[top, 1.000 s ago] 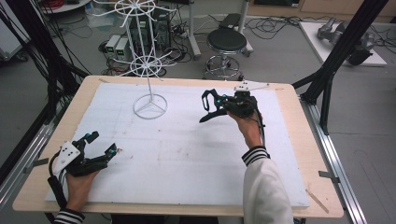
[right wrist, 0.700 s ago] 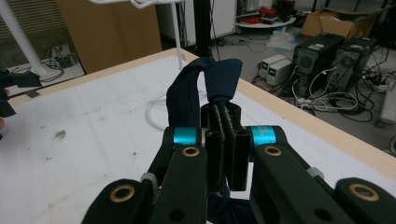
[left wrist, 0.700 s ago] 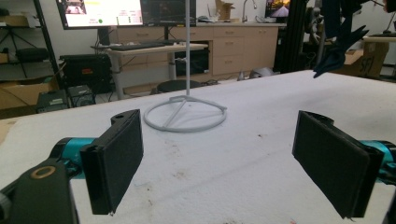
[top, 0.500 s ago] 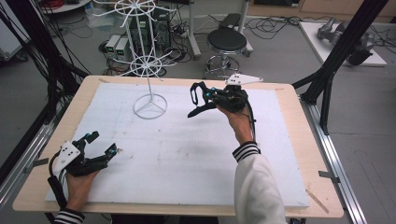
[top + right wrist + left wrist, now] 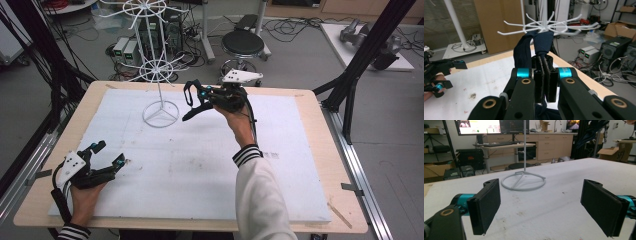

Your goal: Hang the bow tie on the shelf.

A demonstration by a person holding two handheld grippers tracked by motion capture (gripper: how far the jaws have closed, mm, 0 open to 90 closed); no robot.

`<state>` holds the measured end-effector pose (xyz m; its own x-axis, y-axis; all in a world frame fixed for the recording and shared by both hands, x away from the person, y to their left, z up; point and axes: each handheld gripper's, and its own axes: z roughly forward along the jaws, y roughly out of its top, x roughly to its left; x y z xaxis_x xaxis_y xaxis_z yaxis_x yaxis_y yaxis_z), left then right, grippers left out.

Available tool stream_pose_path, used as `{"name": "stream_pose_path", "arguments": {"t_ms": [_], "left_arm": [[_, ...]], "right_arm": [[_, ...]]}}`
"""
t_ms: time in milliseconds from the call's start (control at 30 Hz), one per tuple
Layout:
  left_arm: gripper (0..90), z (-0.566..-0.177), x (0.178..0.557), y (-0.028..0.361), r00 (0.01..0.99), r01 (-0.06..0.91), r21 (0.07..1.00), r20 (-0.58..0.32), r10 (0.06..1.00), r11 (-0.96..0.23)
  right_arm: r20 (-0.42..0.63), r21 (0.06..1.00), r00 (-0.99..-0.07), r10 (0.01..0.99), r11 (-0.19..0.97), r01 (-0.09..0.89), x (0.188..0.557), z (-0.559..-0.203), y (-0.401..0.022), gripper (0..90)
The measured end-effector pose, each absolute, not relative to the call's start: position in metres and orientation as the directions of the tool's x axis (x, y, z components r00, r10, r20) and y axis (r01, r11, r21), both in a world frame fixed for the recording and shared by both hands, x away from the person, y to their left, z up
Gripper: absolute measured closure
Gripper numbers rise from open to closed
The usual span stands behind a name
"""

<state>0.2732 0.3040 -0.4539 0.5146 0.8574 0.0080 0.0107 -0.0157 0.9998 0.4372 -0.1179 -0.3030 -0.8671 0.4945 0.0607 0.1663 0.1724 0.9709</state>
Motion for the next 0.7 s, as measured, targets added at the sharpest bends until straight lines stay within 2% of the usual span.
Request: {"name": "stream_pose_path", "arguments": {"t_ms": [700], "left_arm": [[16.7,-0.454,0.274,0.304,0.514,0.013,1.000,0.007,0.858,-0.016]], "right_arm": [[0.068,0.973,-0.878,0.474,0.163,0.164,0.449,-0.301,-0.079,88.2]]}}
